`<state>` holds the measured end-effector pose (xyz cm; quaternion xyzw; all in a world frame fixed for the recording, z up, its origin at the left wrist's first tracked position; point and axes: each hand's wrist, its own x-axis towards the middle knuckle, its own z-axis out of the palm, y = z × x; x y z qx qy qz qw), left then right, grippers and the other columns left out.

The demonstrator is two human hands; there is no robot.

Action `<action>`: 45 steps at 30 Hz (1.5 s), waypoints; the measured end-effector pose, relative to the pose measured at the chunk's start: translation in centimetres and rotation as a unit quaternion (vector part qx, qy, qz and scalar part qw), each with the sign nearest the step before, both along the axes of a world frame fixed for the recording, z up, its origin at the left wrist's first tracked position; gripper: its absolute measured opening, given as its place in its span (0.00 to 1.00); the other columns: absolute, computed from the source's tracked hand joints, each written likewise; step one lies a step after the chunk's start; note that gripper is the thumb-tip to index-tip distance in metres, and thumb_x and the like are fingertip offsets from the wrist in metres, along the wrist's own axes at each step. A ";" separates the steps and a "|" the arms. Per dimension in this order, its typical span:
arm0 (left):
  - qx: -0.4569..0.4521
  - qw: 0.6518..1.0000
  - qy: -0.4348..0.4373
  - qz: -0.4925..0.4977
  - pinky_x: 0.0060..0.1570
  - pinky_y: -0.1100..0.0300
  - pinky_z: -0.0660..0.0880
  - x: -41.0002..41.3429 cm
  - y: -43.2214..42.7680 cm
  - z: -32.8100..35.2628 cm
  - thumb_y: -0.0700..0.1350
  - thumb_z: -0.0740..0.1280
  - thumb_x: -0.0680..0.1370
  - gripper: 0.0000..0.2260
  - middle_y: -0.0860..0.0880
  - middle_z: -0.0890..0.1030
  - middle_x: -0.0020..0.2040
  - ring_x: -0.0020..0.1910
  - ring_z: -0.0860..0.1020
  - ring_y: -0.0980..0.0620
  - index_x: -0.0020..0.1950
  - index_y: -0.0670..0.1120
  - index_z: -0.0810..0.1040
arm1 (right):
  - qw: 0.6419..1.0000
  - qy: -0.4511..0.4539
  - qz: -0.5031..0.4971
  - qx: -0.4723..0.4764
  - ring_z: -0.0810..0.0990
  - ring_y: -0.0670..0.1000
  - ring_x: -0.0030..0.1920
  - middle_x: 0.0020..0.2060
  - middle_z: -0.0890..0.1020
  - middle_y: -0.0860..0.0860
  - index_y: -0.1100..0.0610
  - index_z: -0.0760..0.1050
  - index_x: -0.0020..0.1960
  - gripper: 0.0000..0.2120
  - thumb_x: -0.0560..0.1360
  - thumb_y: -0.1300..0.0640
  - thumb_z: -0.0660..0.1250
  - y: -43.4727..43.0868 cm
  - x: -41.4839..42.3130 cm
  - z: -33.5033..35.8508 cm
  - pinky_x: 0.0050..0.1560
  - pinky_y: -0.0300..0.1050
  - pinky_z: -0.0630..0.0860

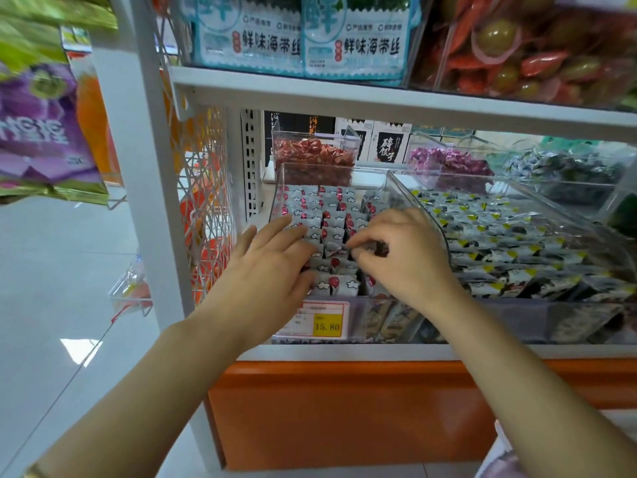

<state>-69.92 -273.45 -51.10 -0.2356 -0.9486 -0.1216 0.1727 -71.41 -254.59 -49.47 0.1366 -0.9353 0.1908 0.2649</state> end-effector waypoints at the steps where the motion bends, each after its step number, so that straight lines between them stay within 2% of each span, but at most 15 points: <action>1: 0.005 1.000 0.000 0.000 0.74 0.47 0.47 0.0 0.0 0.0 0.52 0.55 0.80 0.19 0.54 0.58 0.75 0.75 0.46 0.56 0.72 0.53 0.64 | 1.000 -0.015 0.000 0.027 0.67 0.51 0.54 0.45 0.77 0.45 0.48 0.83 0.47 0.06 0.72 0.49 0.69 -0.2 -0.2 0.0 0.49 0.42 0.59; 5: 0.020 1.000 0.011 0.002 0.74 0.48 0.46 0.0 0.1 0.0 0.51 0.56 0.80 0.19 0.54 0.61 0.74 0.75 0.49 0.55 0.71 0.53 0.65 | 0.998 -0.031 0.020 0.059 0.68 0.50 0.51 0.43 0.79 0.43 0.50 0.83 0.42 0.07 0.71 0.47 0.70 -0.8 -0.7 -0.1 0.48 0.45 0.62; 8: 0.051 0.998 0.037 0.017 0.73 0.48 0.46 0.2 0.1 0.2 0.49 0.57 0.80 0.18 0.53 0.64 0.72 0.74 0.53 0.54 0.70 0.51 0.68 | 0.996 0.026 0.041 -0.070 0.74 0.47 0.45 0.39 0.77 0.43 0.53 0.81 0.43 0.05 0.74 0.53 0.68 -0.8 -0.4 0.5 0.50 0.44 0.69; 11: 0.088 0.991 0.087 0.041 0.71 0.50 0.48 0.4 0.1 0.6 0.50 0.57 0.79 0.18 0.52 0.68 0.70 0.72 0.58 0.52 0.68 0.50 0.71 | 0.967 0.117 0.035 -0.222 0.74 0.41 0.36 0.35 0.76 0.43 0.57 0.79 0.45 0.04 0.76 0.58 0.65 -0.4 0.8 1.4 0.38 0.34 0.70; 14: 0.104 0.988 0.103 0.038 0.63 0.56 0.53 0.8 0.4 1.1 0.59 0.52 0.77 0.24 0.51 0.71 0.66 0.66 0.62 0.51 0.67 0.48 0.72 | 0.926 0.146 0.029 -0.346 0.76 0.44 0.30 0.34 0.77 0.46 0.56 0.75 0.43 0.06 0.78 0.60 0.62 0.1 1.9 1.6 0.30 0.35 0.73; 17: 0.184 0.982 0.046 0.005 0.54 0.66 0.56 1.2 0.9 1.5 0.63 0.47 0.73 0.31 0.53 0.71 0.58 0.56 0.62 0.58 0.67 0.47 0.72 | 0.870 0.081 0.048 -0.485 0.78 0.45 0.28 0.34 0.79 0.49 0.57 0.74 0.42 0.08 0.78 0.62 0.61 -0.1 2.6 1.3 0.30 0.38 0.77; 20: 0.291 0.956 -0.033 -0.026 0.43 0.73 0.66 1.1 1.1 1.8 0.57 0.55 0.77 0.17 0.54 0.73 0.46 0.42 0.70 0.63 0.57 0.49 0.75 | 0.786 -0.014 0.084 -0.612 0.79 0.47 0.29 0.34 0.80 0.53 0.61 0.76 0.42 0.08 0.78 0.62 0.61 -0.3 2.8 1.1 0.31 0.39 0.78; 22: 0.399 0.910 -0.105 -0.038 0.32 0.70 0.71 1.1 0.9 2.1 0.53 0.59 0.77 0.10 0.49 0.77 0.39 0.33 0.74 0.62 0.50 0.50 0.76 | 0.734 -0.069 0.116 -0.665 0.80 0.47 0.30 0.32 0.81 0.53 0.61 0.77 0.42 0.08 0.77 0.62 0.62 -0.3 2.9 1.0 0.31 0.38 0.77; 23: 0.449 0.882 -0.138 -0.038 0.31 0.69 0.73 1.1 0.8 2.3 0.53 0.60 0.77 0.09 0.48 0.79 0.37 0.32 0.76 0.60 0.49 0.50 0.77 | 0.717 -0.094 0.130 -0.678 0.80 0.47 0.30 0.31 0.82 0.51 0.60 0.77 0.42 0.07 0.77 0.62 0.63 -0.3 3.0 1.0 0.31 0.37 0.77; 28: 0.605 0.765 -0.219 -0.022 0.37 0.65 0.78 0.9 0.4 2.8 0.48 0.65 0.76 0.07 0.51 0.81 0.34 0.34 0.80 0.56 0.48 0.46 0.79 | 0.679 -0.175 0.133 -0.701 0.79 0.46 0.28 0.28 0.80 0.50 0.58 0.79 0.38 0.04 0.71 0.60 0.68 0.0 3.1 1.2 0.26 0.36 0.75; 32: 0.705 0.644 -0.294 -0.050 0.29 0.68 0.75 0.9 0.1 3.2 0.47 0.68 0.70 0.07 0.49 0.77 0.31 0.30 0.75 0.57 0.41 0.44 0.78 | 0.608 -0.235 0.163 -0.741 0.76 0.45 0.25 0.26 0.78 0.51 0.58 0.79 0.36 0.03 0.65 0.58 0.69 0.0 3.0 1.4 0.23 0.35 0.73; 35: 0.746 0.572 -0.334 -0.068 0.27 0.69 0.74 0.6 -0.1 3.3 0.46 0.68 0.68 0.08 0.49 0.75 0.30 0.28 0.74 0.58 0.42 0.42 0.76 | 0.551 -0.265 0.173 -0.772 0.76 0.45 0.24 0.25 0.77 0.52 0.58 0.79 0.34 0.03 0.65 0.60 0.69 -0.2 2.9 1.4 0.22 0.34 0.72; 40: 0.761 0.540 -0.350 -0.082 0.26 0.70 0.73 0.3 -0.2 3.0 0.40 0.66 0.67 0.12 0.46 0.76 0.38 0.26 0.73 0.59 0.49 0.39 0.77 | 0.462 -0.295 0.196 -0.813 0.75 0.44 0.23 0.25 0.75 0.51 0.62 0.78 0.30 0.08 0.66 0.60 0.66 -0.2 2.9 1.5 0.23 0.33 0.73; 43: 0.798 0.465 -0.374 -0.084 0.25 0.71 0.72 0.1 0.1 3.1 0.37 0.66 0.67 0.17 0.44 0.76 0.41 0.25 0.74 0.59 0.55 0.36 0.75 | 0.415 -0.319 0.201 -0.828 0.76 0.44 0.23 0.25 0.76 0.52 0.66 0.78 0.29 0.10 0.66 0.61 0.66 0.0 3.1 1.9 0.24 0.33 0.74; 45: 0.816 0.407 -0.401 -0.091 0.24 0.72 0.72 0.1 0.2 3.3 0.36 0.66 0.66 0.21 0.44 0.78 0.37 0.24 0.74 0.59 0.60 0.35 0.73 | 0.402 -0.326 0.202 -0.831 0.77 0.45 0.23 0.25 0.76 0.53 0.67 0.78 0.31 0.09 0.66 0.62 0.66 0.3 3.3 2.1 0.24 0.33 0.74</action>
